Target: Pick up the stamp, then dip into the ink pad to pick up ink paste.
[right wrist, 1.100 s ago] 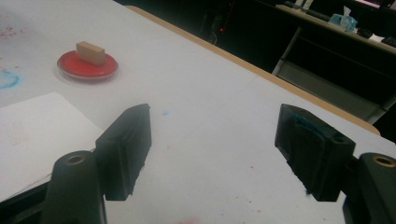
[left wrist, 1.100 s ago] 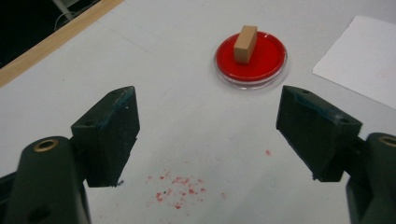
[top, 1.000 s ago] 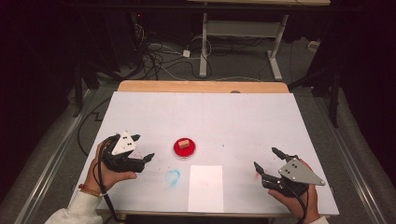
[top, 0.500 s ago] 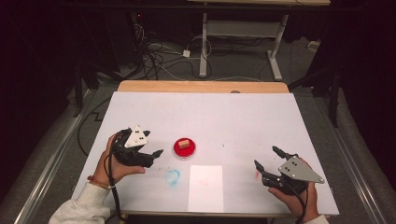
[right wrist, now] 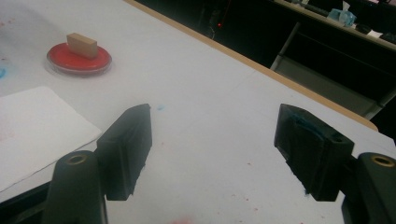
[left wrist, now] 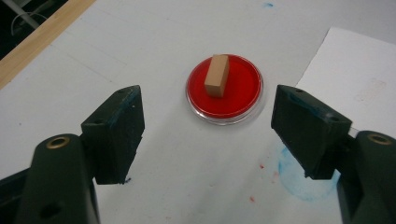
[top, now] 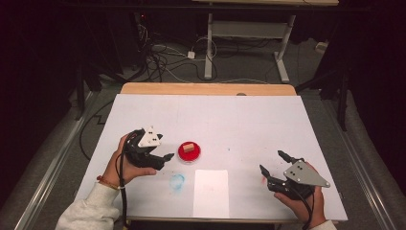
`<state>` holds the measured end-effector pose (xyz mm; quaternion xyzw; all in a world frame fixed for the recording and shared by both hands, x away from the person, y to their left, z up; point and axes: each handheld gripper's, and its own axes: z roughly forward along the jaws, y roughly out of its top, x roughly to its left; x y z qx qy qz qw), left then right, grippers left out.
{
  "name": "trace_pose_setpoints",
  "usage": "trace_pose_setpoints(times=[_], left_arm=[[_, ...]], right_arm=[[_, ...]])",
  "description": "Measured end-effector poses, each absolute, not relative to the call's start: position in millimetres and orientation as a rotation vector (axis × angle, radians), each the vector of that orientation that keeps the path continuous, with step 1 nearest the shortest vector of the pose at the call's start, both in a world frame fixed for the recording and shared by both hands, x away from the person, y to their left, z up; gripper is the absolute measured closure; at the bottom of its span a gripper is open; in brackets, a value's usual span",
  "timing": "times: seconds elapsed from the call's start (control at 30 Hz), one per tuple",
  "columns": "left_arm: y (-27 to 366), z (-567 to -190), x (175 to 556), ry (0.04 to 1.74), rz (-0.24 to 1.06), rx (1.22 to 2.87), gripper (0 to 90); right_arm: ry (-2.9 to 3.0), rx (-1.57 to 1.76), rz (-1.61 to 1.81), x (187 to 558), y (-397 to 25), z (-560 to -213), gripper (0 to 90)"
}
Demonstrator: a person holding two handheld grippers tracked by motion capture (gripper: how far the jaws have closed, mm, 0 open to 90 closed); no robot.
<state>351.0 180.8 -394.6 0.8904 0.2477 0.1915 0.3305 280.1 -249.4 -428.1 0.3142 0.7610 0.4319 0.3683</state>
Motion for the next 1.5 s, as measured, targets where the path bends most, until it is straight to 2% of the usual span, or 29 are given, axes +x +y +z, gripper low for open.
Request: trace_pose_setpoints(times=[0.37,0.53,0.7,0.77,0.87,1.0,1.33,1.5], left_arm=[[166.9,-397.8,356.2,0.617,0.465,2.376,25.0],[151.2,-397.3,370.4,0.566,0.392,2.432,26.2],[129.0,-401.1,390.5,0.525,0.349,2.554,31.5],[122.2,-404.4,398.6,0.519,0.312,2.598,38.3],[114.8,-409.2,409.0,0.516,0.283,2.653,41.0],[110.4,-409.4,420.3,0.515,0.250,2.668,51.3],[93.1,-412.2,426.9,0.459,0.235,2.764,55.2],[88.5,-413.7,429.1,0.468,0.258,2.794,62.7]], right_arm=[[1.967,0.810,1.107,280.6,-248.0,-429.9,28.0],[1.979,0.810,1.102,280.9,-246.6,-431.7,28.0],[1.996,0.808,1.094,283.4,-245.8,-433.7,28.0],[2.001,0.804,1.092,283.4,-244.8,-434.1,28.1],[2.005,0.800,1.087,283.7,-244.2,-434.4,28.1],[2.014,0.795,1.074,282.5,-244.7,-435.7,28.4],[2.022,0.783,1.077,282.4,-243.4,-434.8,29.3],[2.017,0.776,1.071,282.6,-244.2,-434.2,29.5]])
